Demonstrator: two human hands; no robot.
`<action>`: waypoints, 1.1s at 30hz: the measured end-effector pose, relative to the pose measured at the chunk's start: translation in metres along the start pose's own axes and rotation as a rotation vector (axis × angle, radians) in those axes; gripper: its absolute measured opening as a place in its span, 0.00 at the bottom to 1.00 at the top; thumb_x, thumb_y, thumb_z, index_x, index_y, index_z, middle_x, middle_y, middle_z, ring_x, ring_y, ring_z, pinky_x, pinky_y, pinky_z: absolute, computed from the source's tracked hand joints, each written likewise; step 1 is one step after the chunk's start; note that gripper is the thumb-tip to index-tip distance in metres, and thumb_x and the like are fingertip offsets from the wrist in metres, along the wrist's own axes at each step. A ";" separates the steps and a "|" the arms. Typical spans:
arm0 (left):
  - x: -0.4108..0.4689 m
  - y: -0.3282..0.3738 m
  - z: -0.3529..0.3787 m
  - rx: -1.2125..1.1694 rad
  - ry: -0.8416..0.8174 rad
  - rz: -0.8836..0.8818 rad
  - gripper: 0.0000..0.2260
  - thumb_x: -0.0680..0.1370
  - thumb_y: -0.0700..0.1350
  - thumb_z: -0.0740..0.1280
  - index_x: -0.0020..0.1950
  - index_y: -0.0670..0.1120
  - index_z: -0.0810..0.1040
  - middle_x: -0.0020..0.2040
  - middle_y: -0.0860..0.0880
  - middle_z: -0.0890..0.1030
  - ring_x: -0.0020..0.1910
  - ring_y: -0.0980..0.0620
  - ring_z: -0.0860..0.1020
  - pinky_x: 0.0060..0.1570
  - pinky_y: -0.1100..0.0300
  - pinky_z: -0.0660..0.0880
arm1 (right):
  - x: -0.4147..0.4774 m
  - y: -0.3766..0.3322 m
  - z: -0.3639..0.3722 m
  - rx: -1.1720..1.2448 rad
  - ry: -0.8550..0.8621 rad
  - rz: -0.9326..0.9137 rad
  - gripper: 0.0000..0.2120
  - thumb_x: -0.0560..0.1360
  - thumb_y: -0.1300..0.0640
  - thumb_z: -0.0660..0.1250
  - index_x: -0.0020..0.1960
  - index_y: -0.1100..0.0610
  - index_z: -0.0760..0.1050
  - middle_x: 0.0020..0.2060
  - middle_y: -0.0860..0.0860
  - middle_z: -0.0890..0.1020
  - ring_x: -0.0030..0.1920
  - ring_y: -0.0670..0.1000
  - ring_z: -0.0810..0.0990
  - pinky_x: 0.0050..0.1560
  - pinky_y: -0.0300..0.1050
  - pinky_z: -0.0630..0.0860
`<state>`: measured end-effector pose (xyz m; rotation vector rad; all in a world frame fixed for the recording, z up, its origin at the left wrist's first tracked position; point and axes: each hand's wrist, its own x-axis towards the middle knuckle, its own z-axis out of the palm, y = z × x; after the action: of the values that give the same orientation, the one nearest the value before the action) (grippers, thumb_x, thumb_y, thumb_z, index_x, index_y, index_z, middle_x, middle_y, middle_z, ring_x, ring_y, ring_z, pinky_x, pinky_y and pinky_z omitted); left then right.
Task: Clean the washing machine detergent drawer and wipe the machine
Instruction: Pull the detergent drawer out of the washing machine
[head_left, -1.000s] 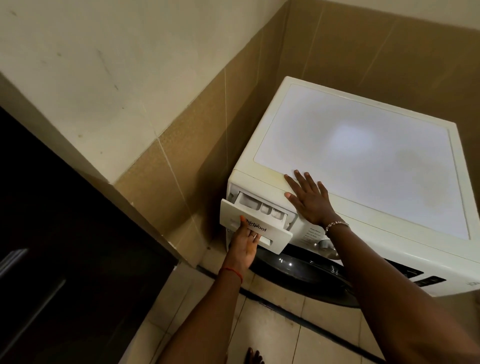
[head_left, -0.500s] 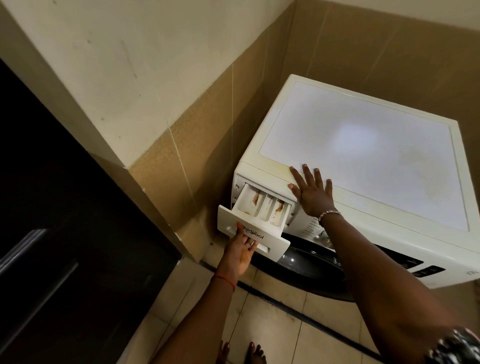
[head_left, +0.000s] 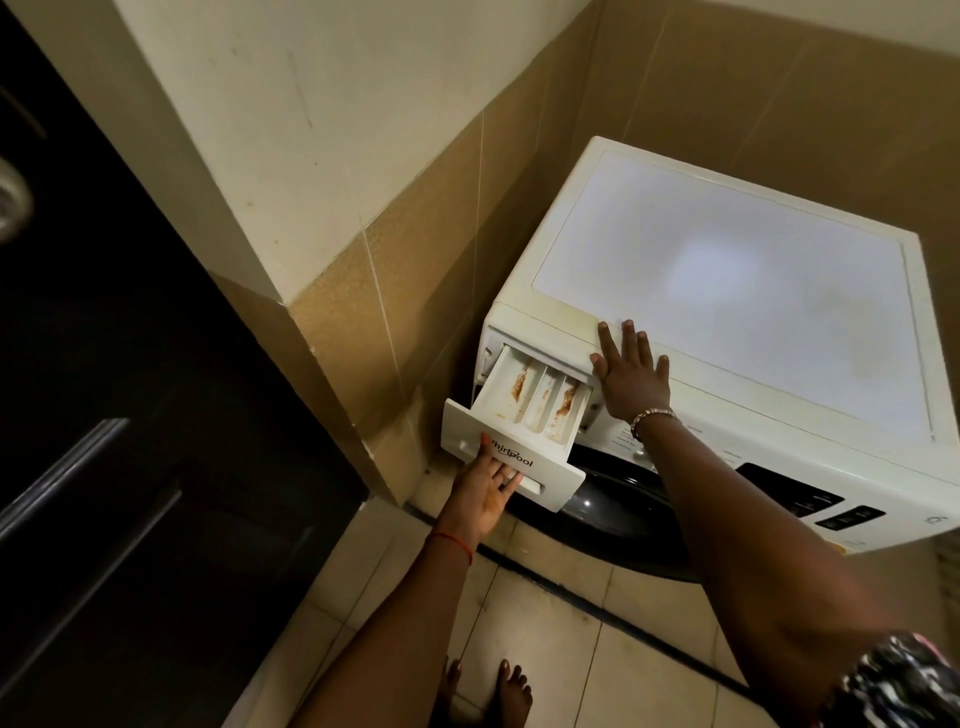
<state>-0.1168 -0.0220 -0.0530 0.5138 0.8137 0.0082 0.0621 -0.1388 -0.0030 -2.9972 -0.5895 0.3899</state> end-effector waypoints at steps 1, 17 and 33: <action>-0.001 -0.001 -0.001 -0.006 -0.001 -0.004 0.21 0.80 0.50 0.57 0.70 0.40 0.65 0.71 0.40 0.68 0.71 0.44 0.65 0.69 0.51 0.63 | -0.001 -0.001 -0.001 0.000 -0.003 0.003 0.24 0.82 0.48 0.41 0.76 0.47 0.39 0.76 0.51 0.40 0.76 0.54 0.42 0.73 0.58 0.45; -0.014 -0.008 -0.014 0.027 -0.020 -0.006 0.23 0.80 0.51 0.57 0.72 0.41 0.62 0.71 0.39 0.67 0.72 0.43 0.64 0.68 0.48 0.63 | -0.027 0.002 0.000 -0.043 -0.053 -0.068 0.29 0.81 0.54 0.53 0.76 0.49 0.40 0.76 0.57 0.40 0.76 0.58 0.42 0.72 0.61 0.49; -0.011 -0.004 -0.015 0.027 0.000 -0.039 0.22 0.81 0.49 0.57 0.72 0.40 0.62 0.72 0.39 0.66 0.73 0.43 0.63 0.69 0.46 0.61 | -0.049 -0.037 0.040 0.092 0.014 0.067 0.24 0.81 0.46 0.48 0.75 0.50 0.52 0.53 0.59 0.80 0.53 0.61 0.79 0.53 0.53 0.72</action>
<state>-0.1357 -0.0207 -0.0556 0.5230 0.8243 -0.0384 -0.0052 -0.1222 -0.0262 -2.9344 -0.4582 0.3892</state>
